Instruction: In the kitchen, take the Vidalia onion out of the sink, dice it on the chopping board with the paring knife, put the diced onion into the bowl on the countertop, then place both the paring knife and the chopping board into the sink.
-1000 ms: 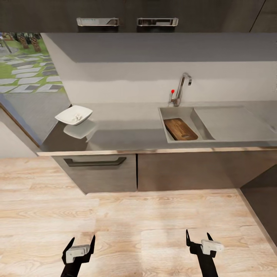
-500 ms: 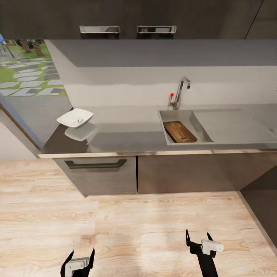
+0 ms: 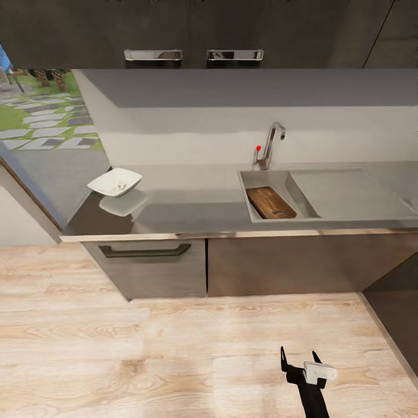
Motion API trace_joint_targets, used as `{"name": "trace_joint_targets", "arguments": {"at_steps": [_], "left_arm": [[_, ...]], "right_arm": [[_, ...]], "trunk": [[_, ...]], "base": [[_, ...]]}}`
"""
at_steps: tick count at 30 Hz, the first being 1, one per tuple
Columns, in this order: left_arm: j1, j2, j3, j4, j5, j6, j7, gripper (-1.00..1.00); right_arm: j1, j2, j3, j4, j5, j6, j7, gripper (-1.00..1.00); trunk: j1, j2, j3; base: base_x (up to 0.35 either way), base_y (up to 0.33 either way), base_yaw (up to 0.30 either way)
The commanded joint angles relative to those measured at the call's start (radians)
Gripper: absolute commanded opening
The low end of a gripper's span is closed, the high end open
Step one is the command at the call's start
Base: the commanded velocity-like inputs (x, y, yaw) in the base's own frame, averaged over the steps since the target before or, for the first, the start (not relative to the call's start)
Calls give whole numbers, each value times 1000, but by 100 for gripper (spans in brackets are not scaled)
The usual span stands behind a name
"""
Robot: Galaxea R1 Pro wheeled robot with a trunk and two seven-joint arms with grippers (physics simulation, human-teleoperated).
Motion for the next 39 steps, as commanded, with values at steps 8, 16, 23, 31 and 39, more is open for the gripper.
{"name": "trace_joint_targets", "arguments": {"at_steps": [8,16,23,31,39], "left_arm": [[-1,0,4,8,7,-2,-11,100],[-1,0,4,9,7,-2,-11,100],[-1,0,5,10,7,-2,-9,100],[-1,0,5,21,7,-2,-8,100],[-1,-4,11,107,7,-2,-5,100]], "right_arm": [[-1,0,-3,1,11,-2,-8,100],[-1,0,-3,1,11,-2,-8,100],[-1,0,-3,1,11,-2,-8,100],[-1,1,-3,1,11,-2,-8,100],[-1,1,-3,2,11,-2,-8,100]], "trunk": [[1,-2,11],[1,-2,24],[1,-2,35],[1,-2,48],[1,-2,60]], "base": [[0,0,0],[0,0,0],[0,0,0],[0,0,0],[0,0,0]]}}
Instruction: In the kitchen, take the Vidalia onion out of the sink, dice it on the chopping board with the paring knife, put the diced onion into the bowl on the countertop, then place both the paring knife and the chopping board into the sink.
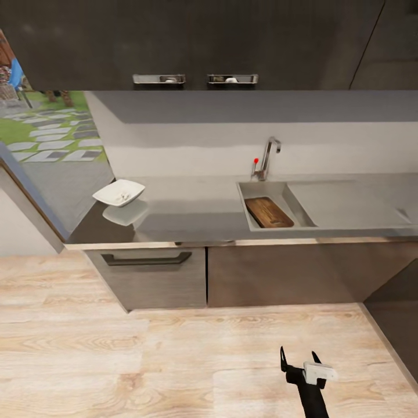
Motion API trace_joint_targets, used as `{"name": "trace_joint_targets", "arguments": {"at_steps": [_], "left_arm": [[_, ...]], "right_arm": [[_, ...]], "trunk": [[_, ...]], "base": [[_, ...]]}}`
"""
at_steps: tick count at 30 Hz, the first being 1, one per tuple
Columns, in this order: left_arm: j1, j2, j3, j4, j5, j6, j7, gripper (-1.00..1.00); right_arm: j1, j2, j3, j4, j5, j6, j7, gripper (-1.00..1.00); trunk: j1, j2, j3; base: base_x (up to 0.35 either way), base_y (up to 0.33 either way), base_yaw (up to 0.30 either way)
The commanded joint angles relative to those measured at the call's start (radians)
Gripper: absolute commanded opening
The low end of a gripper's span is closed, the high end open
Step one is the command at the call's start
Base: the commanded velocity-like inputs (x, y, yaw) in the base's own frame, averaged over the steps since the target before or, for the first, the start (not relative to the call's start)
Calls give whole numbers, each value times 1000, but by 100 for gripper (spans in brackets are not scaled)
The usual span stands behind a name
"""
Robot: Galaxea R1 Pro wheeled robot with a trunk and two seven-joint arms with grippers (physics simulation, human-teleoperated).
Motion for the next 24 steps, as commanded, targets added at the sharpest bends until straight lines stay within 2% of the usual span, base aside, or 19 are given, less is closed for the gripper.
{"name": "trace_joint_targets", "arguments": {"at_steps": [1,3,5,8,11,12,16,20,24], "left_arm": [[-1,-1,7,3,6,4,-8,100],[-1,-2,8,3,6,49,11,100],[-1,-7,8,-1,5,131,54,100],[-1,-22,7,-57,3,385,164,100],[-1,-24,2,-108,0,626,206,100],[-1,-22,-1,-113,0,660,210,100],[-1,-11,-5,-71,0,710,217,100],[-1,-7,-6,56,0,718,218,100],[-1,4,-5,95,1,721,218,100]], "right_arm": [[-1,2,-3,1,11,-2,-8,100],[-1,4,-3,2,11,-2,-9,100],[-1,6,-3,2,10,-2,-9,100],[-1,6,-4,2,11,-1,-9,100],[-1,6,-5,2,10,-1,-9,100],[-1,6,-5,2,10,-1,-9,100],[-1,6,-4,2,10,-1,-9,100],[-1,6,-4,2,10,-1,-9,100],[-1,6,-3,2,10,-1,-9,100]], "trunk": [[1,-2,0],[1,-2,3],[1,-2,6],[1,-2,11],[1,-2,16],[1,-2,17],[1,-2,24],[1,-2,30],[1,-2,36]], "base": [[0,0,0],[0,0,0],[0,0,0],[0,0,0],[0,0,0],[0,0,0],[0,0,0],[0,0,0],[0,0,0]]}}
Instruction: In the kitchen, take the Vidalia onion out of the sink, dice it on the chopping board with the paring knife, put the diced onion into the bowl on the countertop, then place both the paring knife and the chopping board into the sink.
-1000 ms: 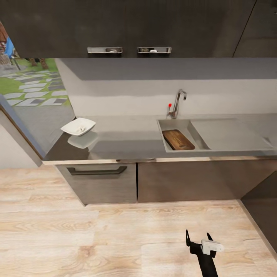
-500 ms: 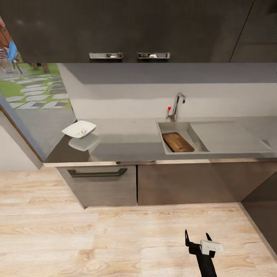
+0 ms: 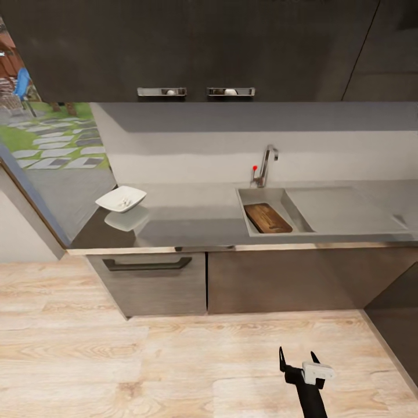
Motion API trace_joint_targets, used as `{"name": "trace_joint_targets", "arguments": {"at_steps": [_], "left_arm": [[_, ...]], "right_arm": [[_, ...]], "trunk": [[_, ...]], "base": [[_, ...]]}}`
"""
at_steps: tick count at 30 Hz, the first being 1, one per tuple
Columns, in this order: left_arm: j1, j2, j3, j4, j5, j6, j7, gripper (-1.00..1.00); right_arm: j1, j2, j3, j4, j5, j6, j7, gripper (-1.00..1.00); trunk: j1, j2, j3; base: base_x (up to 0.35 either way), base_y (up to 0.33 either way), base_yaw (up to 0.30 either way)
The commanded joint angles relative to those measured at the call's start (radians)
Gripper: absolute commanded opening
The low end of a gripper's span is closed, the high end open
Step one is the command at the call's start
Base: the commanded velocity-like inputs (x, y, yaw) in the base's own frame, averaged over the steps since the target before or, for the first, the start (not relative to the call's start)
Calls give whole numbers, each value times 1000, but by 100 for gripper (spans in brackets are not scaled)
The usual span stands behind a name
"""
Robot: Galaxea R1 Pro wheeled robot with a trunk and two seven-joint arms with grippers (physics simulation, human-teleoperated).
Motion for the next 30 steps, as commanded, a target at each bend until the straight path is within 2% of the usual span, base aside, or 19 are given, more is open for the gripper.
{"name": "trace_joint_targets", "arguments": {"at_steps": [1,7,12,30], "left_arm": [[-2,5,5,7,2,-8,-1,100],[-2,12,4,11,2,-8,-2,100],[-1,-8,4,13,3,-10,-3,100],[2,-10,6,9,2,-15,-2,100]], "right_arm": [[-1,0,-3,1,11,-2,-8,100],[-1,0,-3,1,11,-2,-8,100],[-1,0,-5,1,11,-2,-8,100],[-1,0,-3,1,11,-1,-8,100]], "trunk": [[1,-2,0],[1,-2,9],[1,-2,17],[1,-2,46]], "base": [[0,0,0],[0,0,0],[0,0,0],[0,0,0]]}}
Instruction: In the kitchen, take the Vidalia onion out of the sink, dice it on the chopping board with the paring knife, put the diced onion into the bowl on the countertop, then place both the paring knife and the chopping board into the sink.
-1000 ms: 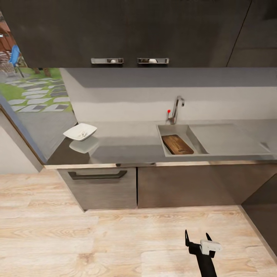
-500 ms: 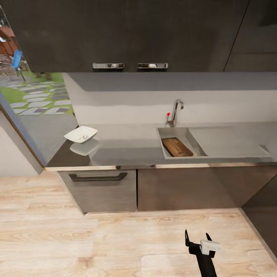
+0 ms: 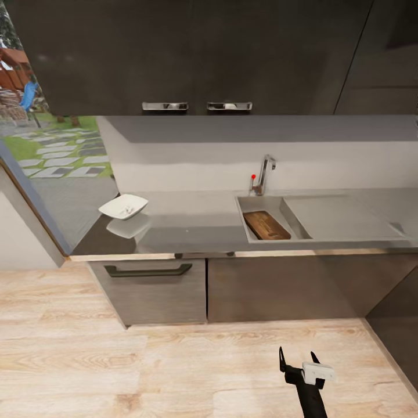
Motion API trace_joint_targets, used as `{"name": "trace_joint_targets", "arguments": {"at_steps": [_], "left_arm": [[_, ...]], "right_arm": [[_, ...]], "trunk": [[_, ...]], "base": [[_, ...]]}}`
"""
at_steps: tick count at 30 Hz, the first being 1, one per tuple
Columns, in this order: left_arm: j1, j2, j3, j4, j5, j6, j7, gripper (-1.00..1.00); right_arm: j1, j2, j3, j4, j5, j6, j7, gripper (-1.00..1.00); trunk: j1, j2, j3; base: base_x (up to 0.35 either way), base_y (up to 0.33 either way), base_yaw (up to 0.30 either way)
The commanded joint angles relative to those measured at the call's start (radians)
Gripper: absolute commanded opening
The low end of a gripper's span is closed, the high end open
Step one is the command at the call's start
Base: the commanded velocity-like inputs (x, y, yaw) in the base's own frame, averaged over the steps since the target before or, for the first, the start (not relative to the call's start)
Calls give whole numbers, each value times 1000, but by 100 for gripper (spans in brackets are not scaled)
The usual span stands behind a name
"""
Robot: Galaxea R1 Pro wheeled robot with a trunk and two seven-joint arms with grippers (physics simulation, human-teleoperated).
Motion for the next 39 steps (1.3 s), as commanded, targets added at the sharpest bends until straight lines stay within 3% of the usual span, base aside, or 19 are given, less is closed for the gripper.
{"name": "trace_joint_targets", "arguments": {"at_steps": [1,13,15,20,25,30,31,35,39], "left_arm": [[-2,-1,5,2,2,-9,-1,100],[-1,3,15,-36,5,5,-1,100],[-2,3,18,-110,6,28,-2,100],[-2,2,44,-388,8,50,2,100],[-1,1,61,-524,17,59,3,100],[-2,4,73,-435,23,109,1,100],[-2,19,74,-366,23,132,0,100],[-2,51,69,-227,22,145,0,100],[-2,44,66,-33,21,149,0,100]], "right_arm": [[-1,0,-3,1,11,0,-8,100],[-1,0,-3,1,11,11,-8,100],[-1,0,-3,1,11,11,-8,100],[-1,0,-4,1,10,11,-8,100],[-1,0,-4,1,11,12,-8,100],[-1,0,-4,1,10,12,-8,100],[-1,0,-4,1,11,12,-8,100],[-1,0,-3,1,11,12,-8,100],[-1,2,-3,1,11,12,-8,100]], "trunk": [[1,-2,0],[1,-2,19],[1,-2,22],[1,-2,30],[1,-2,38],[1,-2,46],[1,-2,47],[1,-2,54],[1,-2,60]], "base": [[0,0,0],[0,0,0],[0,0,0],[0,0,0],[0,0,0],[0,0,0],[0,0,0],[0,0,0],[0,0,0]]}}
